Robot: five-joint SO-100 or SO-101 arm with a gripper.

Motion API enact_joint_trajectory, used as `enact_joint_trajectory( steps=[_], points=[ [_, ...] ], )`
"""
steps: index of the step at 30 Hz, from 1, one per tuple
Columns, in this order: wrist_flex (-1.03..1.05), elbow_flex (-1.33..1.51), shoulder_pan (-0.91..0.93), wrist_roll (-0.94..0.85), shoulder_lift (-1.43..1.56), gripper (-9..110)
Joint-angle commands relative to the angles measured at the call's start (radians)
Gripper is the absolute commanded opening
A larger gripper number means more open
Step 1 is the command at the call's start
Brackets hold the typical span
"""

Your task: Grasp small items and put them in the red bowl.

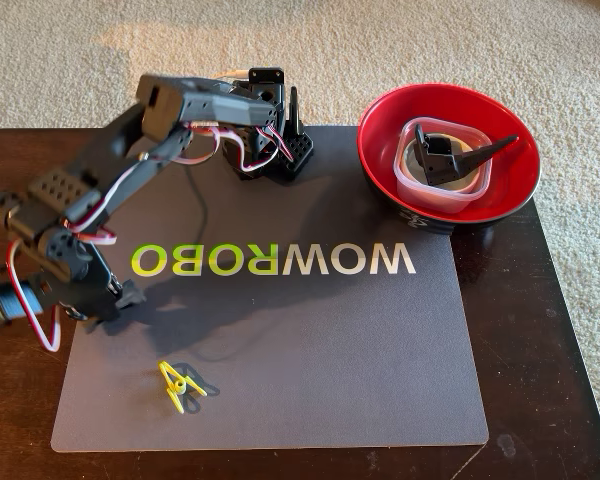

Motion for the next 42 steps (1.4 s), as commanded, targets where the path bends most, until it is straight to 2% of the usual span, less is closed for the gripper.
enact_joint_trajectory(
  steps=[1, 5, 12, 19, 23, 26, 29, 34, 37, 42],
  points=[
    [0.002, 0.198, -0.149, -0.029, 0.293, 0],
    [0.002, 0.433, -0.385, -0.092, 0.499, 0],
    [-0.049, 0.802, -0.946, -0.161, 0.807, 0],
    [-0.055, 0.676, -1.454, -0.380, 0.927, 0],
    [-0.078, 0.641, -1.632, -0.462, 0.916, 0],
    [-0.104, 0.698, -1.678, -0.522, 0.853, 4],
    [-0.173, 0.834, -1.680, -0.534, 0.862, 24],
    [-0.193, 0.917, -1.615, -0.526, 0.943, 46],
    [-0.183, 0.933, -1.583, -0.515, 1.003, 51],
    [-0.181, 0.959, -1.494, -0.505, 1.123, 52]
  ],
)
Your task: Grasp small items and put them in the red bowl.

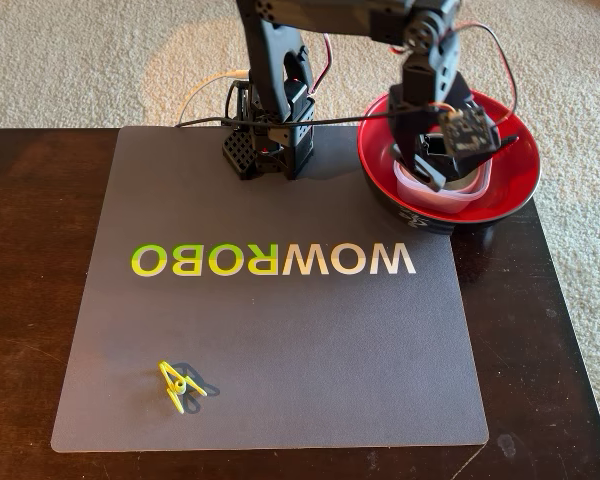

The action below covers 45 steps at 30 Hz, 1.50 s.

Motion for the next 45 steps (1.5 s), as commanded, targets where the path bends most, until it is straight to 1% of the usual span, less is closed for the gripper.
enact_joint_trajectory(
  steps=[1, 3, 5, 8, 10, 12, 15, 17, 20, 22, 25, 27, 29, 31, 33, 34, 37, 40, 45],
  points=[
    [-0.009, -0.002, 0.120, 0.000, 0.092, 52],
    [-0.011, -0.005, 0.253, 0.018, 0.104, 52],
    [-0.012, 0.017, 0.370, 0.089, 0.109, 52],
    [-0.015, 0.097, 0.434, 0.172, 0.141, 52],
    [-0.029, 0.133, 0.402, 0.170, 0.187, 51],
    [-0.031, 0.118, 0.319, 0.132, 0.215, 51],
    [-0.009, 0.021, 0.186, 0.057, 0.215, 51],
    [0.002, -0.049, 0.123, 0.040, 0.192, 51],
    [0.006, -0.083, 0.103, 0.048, 0.166, 51],
    [0.020, -0.021, 0.132, 0.052, 0.149, 50],
    [0.014, 0.175, 0.230, 0.069, 0.213, 50],
    [0.011, 0.322, 0.305, 0.115, 0.327, 50],
    [0.020, 0.445, 0.388, 0.106, 0.440, 49],
    [0.025, 0.535, 0.517, 0.035, 0.515, 44],
    [-0.005, 0.580, 0.686, 0.031, 0.546, 43],
    [-0.011, 0.591, 0.736, 0.044, 0.526, 43],
    [-0.063, 0.669, 0.772, 0.198, 0.474, 43],
    [-0.057, 0.716, 0.816, 0.345, 0.413, 43],
    [-0.043, 0.758, 1.048, 0.577, 0.336, 43]
  ],
)
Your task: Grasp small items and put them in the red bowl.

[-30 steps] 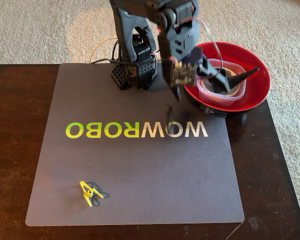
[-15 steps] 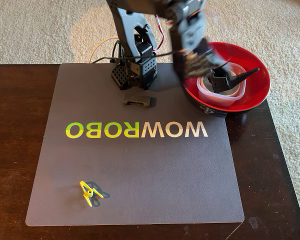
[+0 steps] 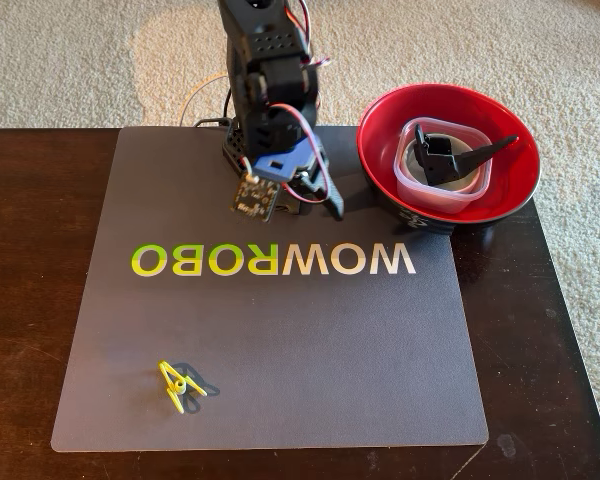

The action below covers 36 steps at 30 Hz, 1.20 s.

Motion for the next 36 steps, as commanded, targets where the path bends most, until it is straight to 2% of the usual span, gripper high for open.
enact_joint_trajectory(
  steps=[1, 5, 9, 11, 14, 16, 17, 22, 25, 30, 36],
  points=[
    [-0.012, 0.000, 0.141, 0.150, -0.040, 43],
    [-0.078, 0.000, 0.091, 0.225, 0.115, 45],
    [-0.078, 0.066, -0.025, 0.169, 0.347, 45],
    [-0.184, 0.169, 0.061, 0.127, 0.449, 45],
    [-0.479, 0.288, 0.238, 0.101, 0.482, 46],
    [-0.661, 0.247, 0.265, 0.018, 0.333, 46],
    [-0.676, 0.133, 0.272, -0.052, 0.186, 46],
    [-0.359, -0.830, 0.313, -0.449, -0.749, 43],
    [-0.288, -1.157, 0.298, -0.601, -1.011, 41],
    [-0.284, -1.279, 0.252, -0.818, -1.112, 36],
    [-0.278, -1.293, 0.250, -0.943, -1.173, 32]
  ],
)
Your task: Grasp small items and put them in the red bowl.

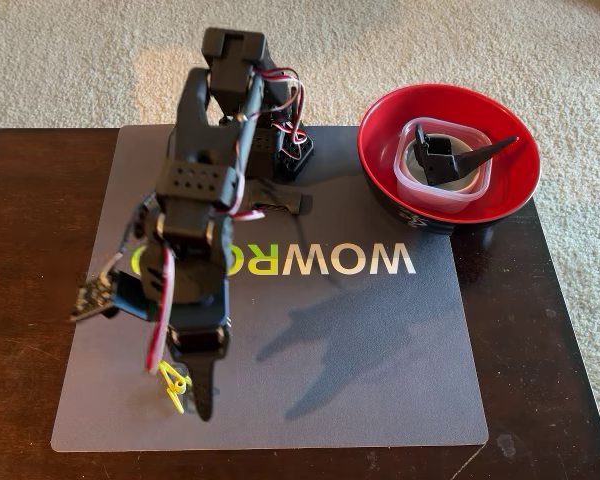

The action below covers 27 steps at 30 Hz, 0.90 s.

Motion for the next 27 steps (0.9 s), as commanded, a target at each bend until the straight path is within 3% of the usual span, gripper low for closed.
enact_joint_trajectory(
  steps=[1, 10, 27],
  points=[
    [0.011, -0.049, 0.034, -0.060, -0.014, 31],
    [0.018, -0.061, 0.224, -0.109, -0.137, 23],
    [0.040, -0.247, 0.144, -0.054, -0.233, 23]
  ],
)
